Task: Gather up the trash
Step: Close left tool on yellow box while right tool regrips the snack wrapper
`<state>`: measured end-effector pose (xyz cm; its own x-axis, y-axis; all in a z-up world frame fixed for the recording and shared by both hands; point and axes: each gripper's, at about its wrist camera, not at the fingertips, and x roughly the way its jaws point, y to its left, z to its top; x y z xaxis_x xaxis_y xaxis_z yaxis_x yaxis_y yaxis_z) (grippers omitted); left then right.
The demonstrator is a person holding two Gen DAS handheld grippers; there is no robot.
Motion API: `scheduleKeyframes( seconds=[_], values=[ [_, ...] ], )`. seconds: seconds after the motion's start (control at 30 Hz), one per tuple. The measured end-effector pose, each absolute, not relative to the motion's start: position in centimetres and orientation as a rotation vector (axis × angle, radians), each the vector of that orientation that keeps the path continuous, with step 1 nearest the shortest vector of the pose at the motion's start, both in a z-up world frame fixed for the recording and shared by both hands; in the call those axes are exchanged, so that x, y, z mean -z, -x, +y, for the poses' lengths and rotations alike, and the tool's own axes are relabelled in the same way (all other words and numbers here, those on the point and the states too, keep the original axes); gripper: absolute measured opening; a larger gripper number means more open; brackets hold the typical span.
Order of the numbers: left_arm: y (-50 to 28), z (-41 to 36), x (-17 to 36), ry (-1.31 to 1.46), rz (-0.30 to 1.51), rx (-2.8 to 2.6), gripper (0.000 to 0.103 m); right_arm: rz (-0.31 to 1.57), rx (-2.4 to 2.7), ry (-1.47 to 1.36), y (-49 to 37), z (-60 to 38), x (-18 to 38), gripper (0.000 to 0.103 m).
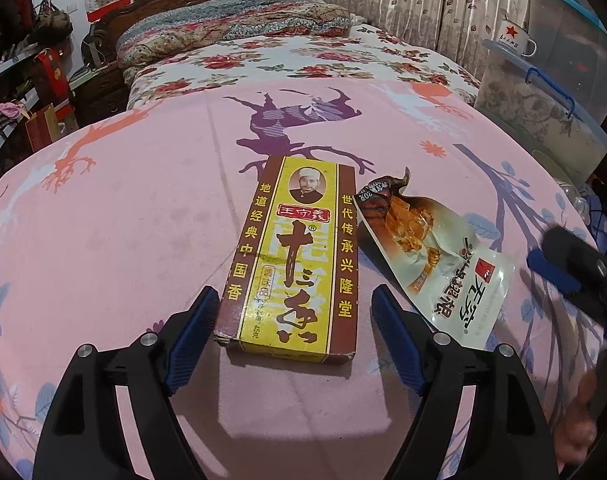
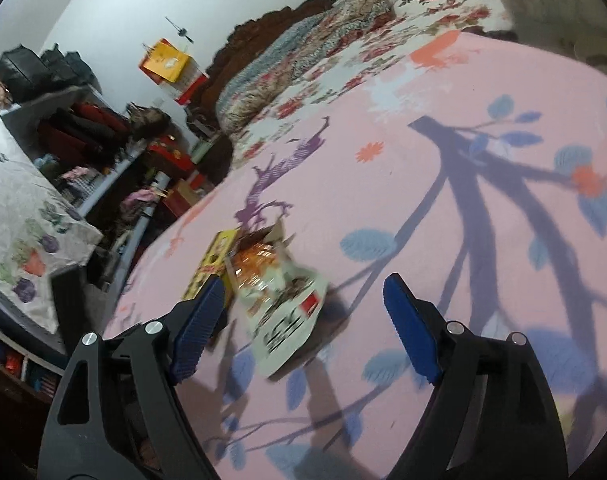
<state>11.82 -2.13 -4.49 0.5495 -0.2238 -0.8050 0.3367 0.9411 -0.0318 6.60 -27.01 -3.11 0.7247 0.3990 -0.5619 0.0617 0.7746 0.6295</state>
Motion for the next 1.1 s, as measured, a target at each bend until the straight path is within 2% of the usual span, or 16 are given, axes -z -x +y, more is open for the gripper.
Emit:
scheduleKeyframes(
  seconds=[0.27, 0.5, 0.57, 0.63, 0.67, 0.8, 1.1],
  values=[
    [-11.9, -2.1, 4.5, -0.124, 0.936, 0.338, 0.080, 0.838, -0.261, -0.620, -10.7, -26.2, 3.9, 0.081],
    [-11.9, -2.2, 4.5, -0.128, 0.938, 0.336, 0.082, 0.876, -0.350, -0.561, -11.1, -23.9, 4.0, 0.068],
    [-12.0, -2.3, 4.5, -0.131, 0.939, 0.336, 0.083, 0.883, -0.362, -0.569, -11.1, -23.9, 4.1, 0.062],
    [-12.1, -2.4, 4.6, -0.132, 0.939, 0.335, 0.083, 0.909, -0.394, -0.588, -11.2, -23.8, 4.5, 0.040],
    [-12.1, -2.4, 4.6, -0.133, 0.939, 0.335, 0.083, 0.928, -0.412, -0.594, -11.2, -23.7, 4.8, 0.037],
    [-12.1, -2.4, 4.6, -0.133, 0.939, 0.334, 0.083, 0.944, -0.444, -0.593, -11.2, -23.4, 5.0, 0.034],
    [-12.3, -2.4, 4.8, -0.140, 0.941, 0.330, 0.083, 0.901, -0.561, -0.697, -11.1, -23.5, 4.9, 0.036]
  ],
)
